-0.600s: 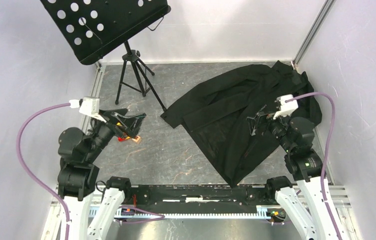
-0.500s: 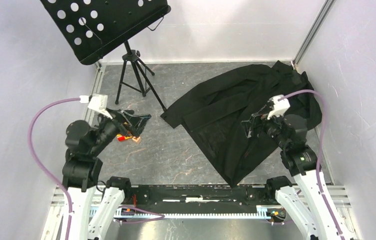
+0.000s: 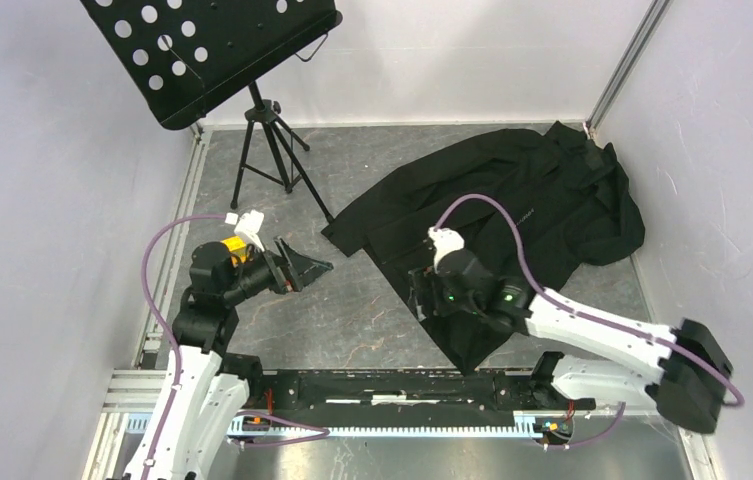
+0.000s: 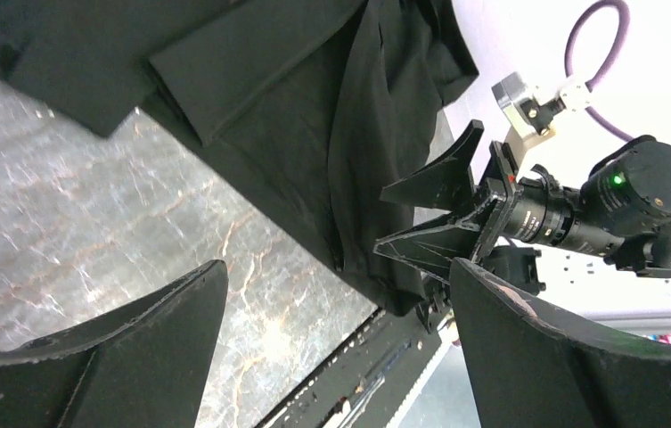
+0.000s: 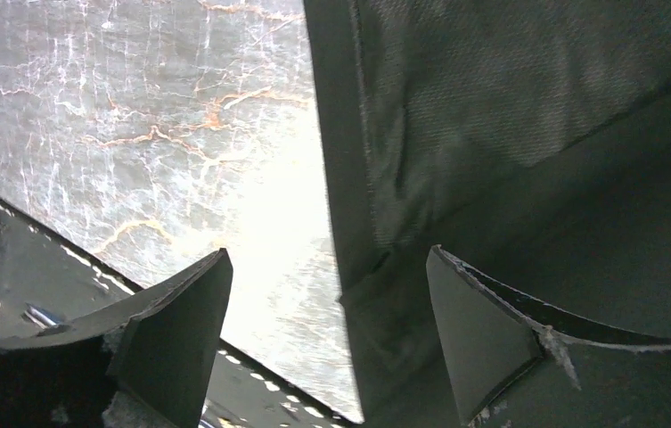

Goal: Zip up the jacket

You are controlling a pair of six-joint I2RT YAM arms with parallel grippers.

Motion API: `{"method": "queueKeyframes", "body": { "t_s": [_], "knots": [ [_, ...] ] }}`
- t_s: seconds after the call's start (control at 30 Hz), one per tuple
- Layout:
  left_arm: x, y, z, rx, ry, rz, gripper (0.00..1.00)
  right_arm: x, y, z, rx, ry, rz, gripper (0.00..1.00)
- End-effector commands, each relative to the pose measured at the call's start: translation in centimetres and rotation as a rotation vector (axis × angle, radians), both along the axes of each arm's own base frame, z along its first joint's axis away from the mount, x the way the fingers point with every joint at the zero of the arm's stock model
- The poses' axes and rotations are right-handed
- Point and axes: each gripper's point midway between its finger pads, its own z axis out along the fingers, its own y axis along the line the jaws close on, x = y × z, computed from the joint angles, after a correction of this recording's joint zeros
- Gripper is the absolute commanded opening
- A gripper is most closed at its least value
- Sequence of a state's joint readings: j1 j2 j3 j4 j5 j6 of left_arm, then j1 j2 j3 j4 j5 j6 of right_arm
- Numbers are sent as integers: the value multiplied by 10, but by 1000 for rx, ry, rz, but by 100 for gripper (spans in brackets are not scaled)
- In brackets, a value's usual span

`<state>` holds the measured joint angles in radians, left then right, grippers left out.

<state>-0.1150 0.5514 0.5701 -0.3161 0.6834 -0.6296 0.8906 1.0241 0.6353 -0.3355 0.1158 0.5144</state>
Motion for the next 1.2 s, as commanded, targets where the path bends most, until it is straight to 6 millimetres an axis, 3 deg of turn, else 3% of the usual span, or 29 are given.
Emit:
{"method": "queueKeyframes", "body": {
  "t_s": [0.0,0.3,0.53,0.87,0.97,1.17],
  "knots": [
    [-11,-12,5,-83,-11,-62,100,13,16,5,-14,25,-283,84],
    [-21,-21,-7,-95,16,-91,100,-4,-6,-39,-84,167,-577,81],
    [-23,-27,-18,-82,48,-108,100,-16,-13,-64,-137,214,-561,72],
    [-23,-35,-27,-63,85,-131,100,-27,-16,-86,-181,243,-552,67],
    [-24,-39,-31,-52,98,-137,100,-26,-18,-89,-186,236,-560,58],
    [-25,-49,-40,-25,137,-150,100,-25,-18,-89,-173,224,-552,25]
  ]
}}
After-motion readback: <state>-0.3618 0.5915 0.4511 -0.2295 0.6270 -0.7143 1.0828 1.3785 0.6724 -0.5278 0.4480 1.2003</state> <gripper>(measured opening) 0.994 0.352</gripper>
